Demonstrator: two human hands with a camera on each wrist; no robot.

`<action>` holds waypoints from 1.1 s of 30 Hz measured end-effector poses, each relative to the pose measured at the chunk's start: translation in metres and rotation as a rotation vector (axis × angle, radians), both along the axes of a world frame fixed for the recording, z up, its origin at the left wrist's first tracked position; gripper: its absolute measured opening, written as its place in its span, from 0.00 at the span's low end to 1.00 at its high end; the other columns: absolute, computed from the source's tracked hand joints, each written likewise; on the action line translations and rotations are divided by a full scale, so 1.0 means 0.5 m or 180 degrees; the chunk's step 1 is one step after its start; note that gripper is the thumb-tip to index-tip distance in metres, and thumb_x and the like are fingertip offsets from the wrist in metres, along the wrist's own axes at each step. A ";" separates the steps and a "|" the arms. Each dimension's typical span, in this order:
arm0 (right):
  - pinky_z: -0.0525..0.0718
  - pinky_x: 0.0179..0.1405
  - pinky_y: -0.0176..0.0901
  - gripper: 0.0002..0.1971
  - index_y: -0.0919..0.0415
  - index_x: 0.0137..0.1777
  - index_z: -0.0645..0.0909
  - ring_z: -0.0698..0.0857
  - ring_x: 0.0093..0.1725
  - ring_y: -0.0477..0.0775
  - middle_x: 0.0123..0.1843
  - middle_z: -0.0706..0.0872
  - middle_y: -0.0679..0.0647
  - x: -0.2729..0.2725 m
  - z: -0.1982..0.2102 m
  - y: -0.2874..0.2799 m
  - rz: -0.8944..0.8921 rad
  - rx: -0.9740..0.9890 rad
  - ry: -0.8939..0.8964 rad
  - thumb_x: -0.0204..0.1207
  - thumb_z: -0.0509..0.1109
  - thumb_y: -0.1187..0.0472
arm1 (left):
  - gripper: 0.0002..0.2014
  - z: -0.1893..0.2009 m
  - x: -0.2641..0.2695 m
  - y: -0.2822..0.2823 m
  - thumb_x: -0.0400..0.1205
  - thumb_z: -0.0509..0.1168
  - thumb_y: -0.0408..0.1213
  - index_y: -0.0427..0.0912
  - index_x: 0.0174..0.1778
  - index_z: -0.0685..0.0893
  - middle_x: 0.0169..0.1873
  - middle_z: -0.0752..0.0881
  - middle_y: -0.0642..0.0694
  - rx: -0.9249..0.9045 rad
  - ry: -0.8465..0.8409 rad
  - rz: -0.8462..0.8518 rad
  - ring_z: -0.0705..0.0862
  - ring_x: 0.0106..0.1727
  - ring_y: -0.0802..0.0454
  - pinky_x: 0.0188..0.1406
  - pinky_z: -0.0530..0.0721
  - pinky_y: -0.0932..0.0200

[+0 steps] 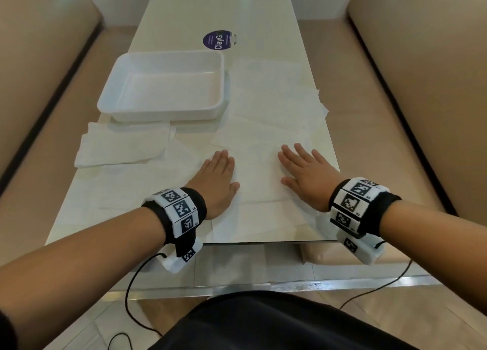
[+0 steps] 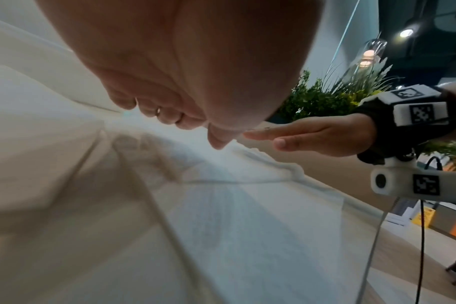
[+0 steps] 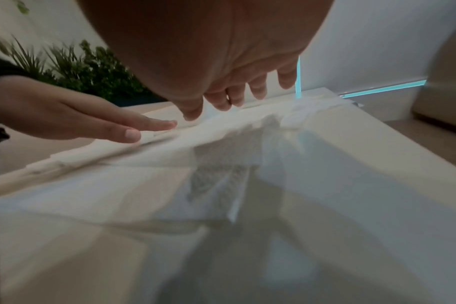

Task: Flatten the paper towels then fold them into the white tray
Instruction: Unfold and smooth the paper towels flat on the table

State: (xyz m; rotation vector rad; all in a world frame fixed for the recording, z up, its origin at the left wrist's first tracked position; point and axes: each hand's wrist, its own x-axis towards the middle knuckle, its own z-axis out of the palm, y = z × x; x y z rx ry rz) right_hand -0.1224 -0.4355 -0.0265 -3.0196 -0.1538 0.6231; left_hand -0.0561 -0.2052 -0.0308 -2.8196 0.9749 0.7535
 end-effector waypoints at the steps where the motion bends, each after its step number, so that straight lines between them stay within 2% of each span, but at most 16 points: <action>1: 0.40 0.82 0.52 0.29 0.54 0.85 0.43 0.37 0.84 0.53 0.86 0.39 0.48 0.002 0.004 -0.003 0.0007 0.0086 -0.0106 0.87 0.42 0.47 | 0.30 0.004 -0.001 -0.005 0.90 0.40 0.47 0.37 0.83 0.37 0.83 0.34 0.41 -0.0124 -0.0011 -0.0136 0.33 0.84 0.47 0.83 0.38 0.53; 4: 0.47 0.82 0.51 0.26 0.52 0.84 0.55 0.46 0.85 0.52 0.86 0.50 0.46 0.007 0.006 0.006 0.0259 0.0208 -0.0245 0.88 0.44 0.48 | 0.29 0.005 -0.011 -0.023 0.90 0.42 0.47 0.41 0.85 0.42 0.84 0.38 0.44 -0.0200 0.0130 -0.0632 0.38 0.85 0.49 0.83 0.42 0.53; 6: 0.52 0.81 0.49 0.26 0.50 0.83 0.57 0.51 0.85 0.51 0.85 0.55 0.45 0.006 0.000 0.018 0.0443 0.0297 -0.0165 0.87 0.43 0.46 | 0.30 -0.005 -0.015 -0.029 0.90 0.43 0.49 0.41 0.85 0.42 0.85 0.39 0.43 -0.0035 0.0216 -0.0623 0.39 0.85 0.48 0.84 0.46 0.50; 8: 0.52 0.82 0.49 0.26 0.50 0.84 0.54 0.51 0.85 0.51 0.85 0.53 0.45 0.004 -0.012 0.024 0.0514 0.0300 0.0012 0.87 0.45 0.47 | 0.32 -0.009 -0.015 -0.026 0.89 0.43 0.52 0.40 0.84 0.40 0.84 0.38 0.42 0.0048 0.0167 -0.0410 0.39 0.85 0.47 0.84 0.47 0.50; 10: 0.48 0.82 0.51 0.27 0.51 0.85 0.48 0.47 0.85 0.51 0.86 0.47 0.45 0.002 -0.020 0.025 0.0414 0.0267 0.0157 0.87 0.45 0.46 | 0.34 -0.008 -0.015 -0.020 0.89 0.43 0.53 0.39 0.84 0.39 0.84 0.37 0.41 0.0121 0.0104 -0.0305 0.38 0.85 0.46 0.84 0.46 0.50; 14: 0.44 0.82 0.51 0.30 0.52 0.85 0.40 0.41 0.85 0.52 0.86 0.38 0.47 -0.001 -0.026 0.023 0.0293 0.0198 0.0182 0.87 0.46 0.46 | 0.33 -0.013 -0.013 -0.004 0.89 0.44 0.51 0.42 0.84 0.37 0.84 0.34 0.43 0.0065 0.0022 -0.0429 0.35 0.84 0.46 0.84 0.44 0.49; 17: 0.46 0.82 0.51 0.30 0.52 0.85 0.40 0.41 0.85 0.53 0.86 0.38 0.48 -0.002 -0.032 0.023 0.0299 0.0185 0.0177 0.87 0.48 0.48 | 0.30 -0.019 -0.010 -0.005 0.90 0.44 0.48 0.45 0.85 0.39 0.84 0.36 0.46 -0.0075 0.0110 -0.0580 0.37 0.85 0.48 0.84 0.45 0.51; 19: 0.50 0.81 0.49 0.29 0.52 0.85 0.44 0.45 0.85 0.53 0.86 0.42 0.47 0.002 -0.032 0.023 0.0262 0.0249 0.0076 0.87 0.49 0.50 | 0.29 -0.018 -0.011 -0.009 0.90 0.46 0.46 0.45 0.85 0.42 0.85 0.38 0.46 -0.0163 0.0187 -0.0493 0.38 0.85 0.48 0.84 0.45 0.52; 21: 0.58 0.79 0.49 0.27 0.52 0.85 0.51 0.52 0.84 0.54 0.86 0.50 0.47 0.006 -0.030 0.023 0.0215 0.0342 -0.0114 0.87 0.52 0.53 | 0.29 -0.013 -0.015 -0.010 0.89 0.50 0.46 0.46 0.85 0.48 0.85 0.43 0.47 -0.0352 0.0171 -0.0388 0.43 0.85 0.49 0.83 0.48 0.54; 25: 0.70 0.70 0.50 0.22 0.51 0.78 0.67 0.67 0.78 0.55 0.82 0.66 0.48 0.015 -0.021 0.028 0.0264 0.0346 -0.0494 0.85 0.55 0.59 | 0.26 -0.003 -0.015 -0.006 0.86 0.58 0.45 0.49 0.81 0.62 0.82 0.60 0.48 -0.0783 0.0105 -0.0201 0.59 0.82 0.49 0.78 0.61 0.54; 29: 0.74 0.68 0.50 0.20 0.51 0.74 0.73 0.71 0.75 0.54 0.79 0.71 0.46 0.020 -0.014 0.029 0.0220 0.0373 -0.0489 0.84 0.55 0.61 | 0.23 0.002 -0.009 0.000 0.85 0.60 0.45 0.48 0.76 0.70 0.74 0.72 0.49 -0.0900 0.0090 -0.0124 0.71 0.73 0.49 0.70 0.71 0.55; 33: 0.73 0.69 0.49 0.23 0.49 0.76 0.70 0.69 0.76 0.52 0.80 0.68 0.45 0.015 -0.008 0.026 0.0164 0.0451 -0.0295 0.81 0.61 0.50 | 0.17 0.010 -0.009 0.008 0.84 0.60 0.44 0.47 0.68 0.76 0.64 0.79 0.49 -0.0784 0.0046 -0.0176 0.78 0.63 0.49 0.62 0.75 0.55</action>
